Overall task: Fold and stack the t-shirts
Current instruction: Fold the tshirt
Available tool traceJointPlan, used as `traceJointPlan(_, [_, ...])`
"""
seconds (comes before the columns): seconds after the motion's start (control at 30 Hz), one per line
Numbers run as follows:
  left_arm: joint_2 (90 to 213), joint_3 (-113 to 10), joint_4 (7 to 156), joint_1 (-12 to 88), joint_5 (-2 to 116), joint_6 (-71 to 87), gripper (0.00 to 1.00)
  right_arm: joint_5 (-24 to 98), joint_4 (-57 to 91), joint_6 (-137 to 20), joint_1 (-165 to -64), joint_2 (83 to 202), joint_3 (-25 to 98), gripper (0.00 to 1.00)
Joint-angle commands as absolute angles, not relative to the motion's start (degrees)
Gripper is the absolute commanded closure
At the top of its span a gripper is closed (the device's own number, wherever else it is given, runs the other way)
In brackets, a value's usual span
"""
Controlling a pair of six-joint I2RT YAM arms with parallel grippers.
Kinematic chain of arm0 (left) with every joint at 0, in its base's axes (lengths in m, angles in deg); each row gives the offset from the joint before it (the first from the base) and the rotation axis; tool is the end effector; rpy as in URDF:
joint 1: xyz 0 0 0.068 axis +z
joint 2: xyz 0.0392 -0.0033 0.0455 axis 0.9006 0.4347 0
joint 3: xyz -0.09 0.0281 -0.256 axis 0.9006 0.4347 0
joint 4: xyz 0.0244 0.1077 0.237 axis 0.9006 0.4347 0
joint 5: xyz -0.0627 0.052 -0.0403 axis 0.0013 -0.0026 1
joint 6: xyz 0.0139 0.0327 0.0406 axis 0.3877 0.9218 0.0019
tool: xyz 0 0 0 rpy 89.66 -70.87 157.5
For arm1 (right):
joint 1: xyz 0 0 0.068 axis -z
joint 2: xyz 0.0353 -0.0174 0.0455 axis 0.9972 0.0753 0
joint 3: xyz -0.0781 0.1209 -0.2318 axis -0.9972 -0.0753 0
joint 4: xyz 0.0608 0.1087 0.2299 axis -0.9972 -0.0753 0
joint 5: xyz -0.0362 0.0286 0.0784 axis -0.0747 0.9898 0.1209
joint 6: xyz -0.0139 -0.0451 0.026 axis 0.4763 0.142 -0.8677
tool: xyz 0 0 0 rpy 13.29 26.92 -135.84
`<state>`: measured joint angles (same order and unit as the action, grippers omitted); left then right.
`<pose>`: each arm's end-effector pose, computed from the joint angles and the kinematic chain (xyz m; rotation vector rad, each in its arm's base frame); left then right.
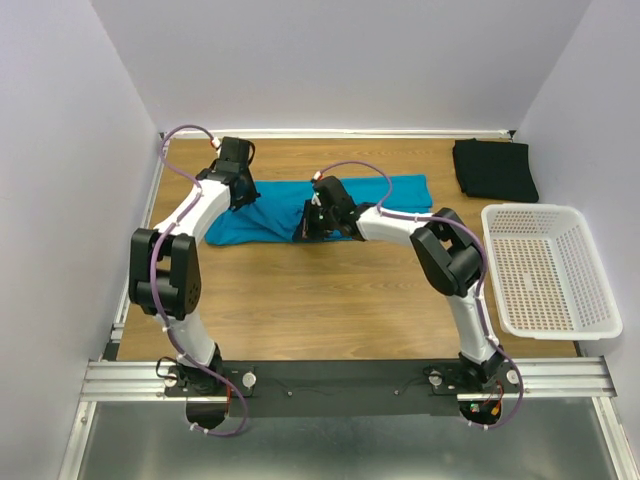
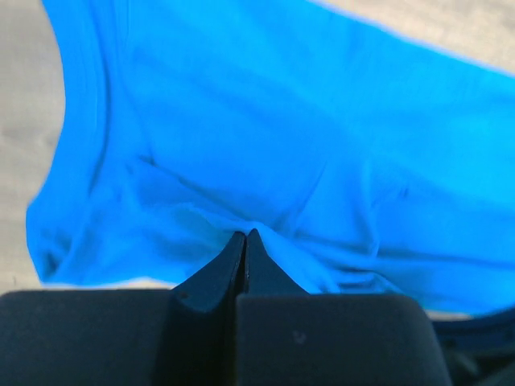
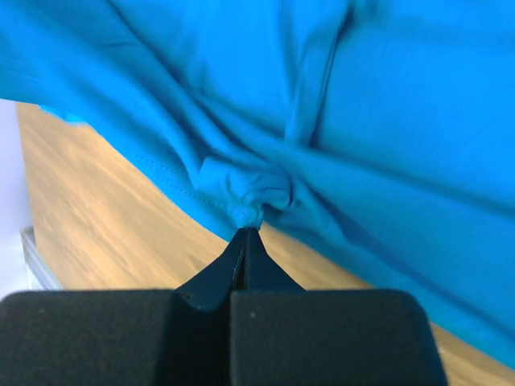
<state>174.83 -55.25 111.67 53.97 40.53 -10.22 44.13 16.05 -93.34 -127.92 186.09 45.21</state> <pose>0.3728 -0.0624 0.2470 -0.4702 2.4150 -0.1297 0.3468 0.3274 0.1455 -0.1580 2.5010 0.9954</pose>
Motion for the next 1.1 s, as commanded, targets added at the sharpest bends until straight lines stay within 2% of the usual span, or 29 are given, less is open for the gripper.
traceJointPlan(0.0, [178.8,-60.2,110.3,53.8,36.6,-7.0,0.98,39.3,14.7,-91.3,-126.3,186.2,49.7,1.00])
traceJointPlan(0.6, [189.2,-73.4,104.5,52.5,36.1,-7.6,0.97,39.8,14.7,-89.4,-120.8,192.2,59.7,0.99])
traceJointPlan(1.07, [194.3,-75.8,105.8,52.1,31.6,-8.6,0.97,38.1,14.6,-87.7,-119.8,194.6,61.6,0.99])
